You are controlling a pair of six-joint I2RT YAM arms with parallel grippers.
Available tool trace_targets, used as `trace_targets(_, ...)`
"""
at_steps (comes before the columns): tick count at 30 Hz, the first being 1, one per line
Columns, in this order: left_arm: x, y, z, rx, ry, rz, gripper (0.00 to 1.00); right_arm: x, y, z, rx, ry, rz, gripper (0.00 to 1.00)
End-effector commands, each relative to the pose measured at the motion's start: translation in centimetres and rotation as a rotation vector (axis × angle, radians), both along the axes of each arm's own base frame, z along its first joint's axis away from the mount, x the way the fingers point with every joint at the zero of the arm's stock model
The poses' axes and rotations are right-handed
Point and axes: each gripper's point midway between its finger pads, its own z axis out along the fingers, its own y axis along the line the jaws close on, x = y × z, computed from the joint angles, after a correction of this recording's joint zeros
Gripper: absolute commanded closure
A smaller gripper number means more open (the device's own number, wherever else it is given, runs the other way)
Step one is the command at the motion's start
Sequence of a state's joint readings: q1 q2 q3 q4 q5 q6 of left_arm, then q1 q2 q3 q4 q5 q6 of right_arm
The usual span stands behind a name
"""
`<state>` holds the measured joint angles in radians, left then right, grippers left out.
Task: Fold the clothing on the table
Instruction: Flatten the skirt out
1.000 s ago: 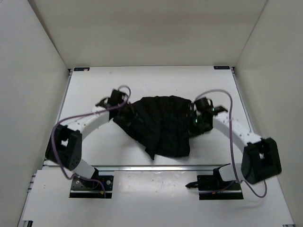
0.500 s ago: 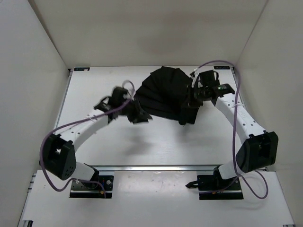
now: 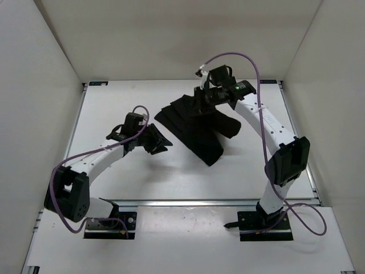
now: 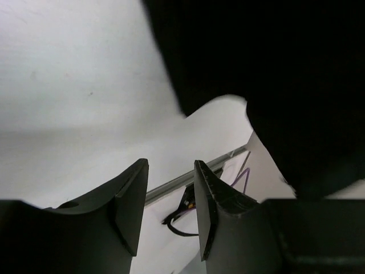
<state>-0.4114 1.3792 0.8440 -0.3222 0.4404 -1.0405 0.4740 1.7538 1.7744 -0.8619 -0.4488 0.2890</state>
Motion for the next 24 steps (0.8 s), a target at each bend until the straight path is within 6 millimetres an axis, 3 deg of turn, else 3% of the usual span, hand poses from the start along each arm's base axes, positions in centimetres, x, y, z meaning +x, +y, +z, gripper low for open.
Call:
trace_targets(1, 0.1, 2.2, 1.5, 0.016, -0.049, 0.020, 0.50, -0.2, 1.1, 5.8, 0.084, -0.079, 0.029, 1.00)
trace_targets(3, 0.0, 2.9, 2.0, 0.025, -0.058, 0.018, 0.50, -0.9, -0.8, 4.3, 0.044, -0.055, -0.006, 1.00)
trace_targets(7, -1.4, 3.5, 0.5, 0.088, -0.012, -0.032, 0.49, -4.8, -6.1, -2.7, 0.037, 0.055, -0.114, 1.00)
trace_targets(9, -2.3, 3.2, -1.2, 0.131, 0.019, -0.063, 0.46, -7.5, -8.3, -6.7, 0.051, 0.131, -0.156, 1.00)
trace_targets(12, -3.5, 2.3, -3.6, 0.179, 0.053, -0.100, 0.46, -9.7, -10.1, -10.1, 0.024, 0.199, -0.182, 1.00)
trace_targets(15, -4.1, 2.8, -6.2, 0.296, 0.093, -0.125, 0.46, -11.0, -10.1, -11.6, 0.005, 0.212, -0.175, 1.00)
trace_targets(21, -3.8, 5.4, -8.6, 0.457, 0.140, -0.131, 0.45, -11.8, -10.7, -13.1, -0.007, 0.224, -0.182, 1.00)
trace_targets(24, -3.9, 6.6, -9.5, 0.515, 0.158, -0.129, 0.44, -11.9, -12.9, -15.4, -0.174, 0.247, -0.228, 1.00)
